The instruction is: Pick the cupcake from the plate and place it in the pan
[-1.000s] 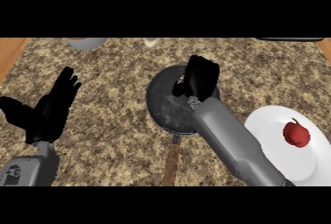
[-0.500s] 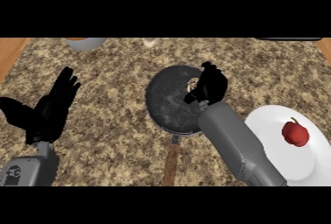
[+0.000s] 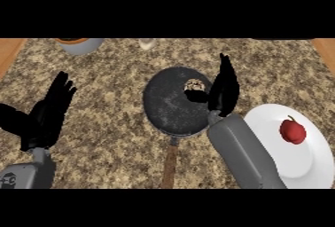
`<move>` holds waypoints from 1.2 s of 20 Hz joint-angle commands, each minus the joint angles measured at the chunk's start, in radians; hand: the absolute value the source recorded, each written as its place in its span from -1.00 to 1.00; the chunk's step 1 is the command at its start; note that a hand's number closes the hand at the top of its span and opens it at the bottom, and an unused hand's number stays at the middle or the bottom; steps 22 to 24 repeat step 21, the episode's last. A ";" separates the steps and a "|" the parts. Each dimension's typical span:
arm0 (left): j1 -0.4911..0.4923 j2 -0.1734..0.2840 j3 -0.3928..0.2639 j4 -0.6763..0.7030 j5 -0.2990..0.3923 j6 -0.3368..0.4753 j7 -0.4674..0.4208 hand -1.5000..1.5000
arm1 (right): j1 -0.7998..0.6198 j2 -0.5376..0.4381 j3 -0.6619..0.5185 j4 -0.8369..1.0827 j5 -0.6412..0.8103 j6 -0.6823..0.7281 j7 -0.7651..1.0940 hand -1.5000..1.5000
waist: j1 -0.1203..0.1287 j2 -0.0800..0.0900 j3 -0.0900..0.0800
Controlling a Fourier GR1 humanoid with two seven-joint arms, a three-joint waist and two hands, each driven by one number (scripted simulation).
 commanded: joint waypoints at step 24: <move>-0.003 -0.025 -0.004 -0.017 -0.018 -0.013 0.022 0.00 | 1.030 -0.186 0.297 -1.063 -0.221 -0.107 -0.365 -1.00 | 0.003 0.003 -0.001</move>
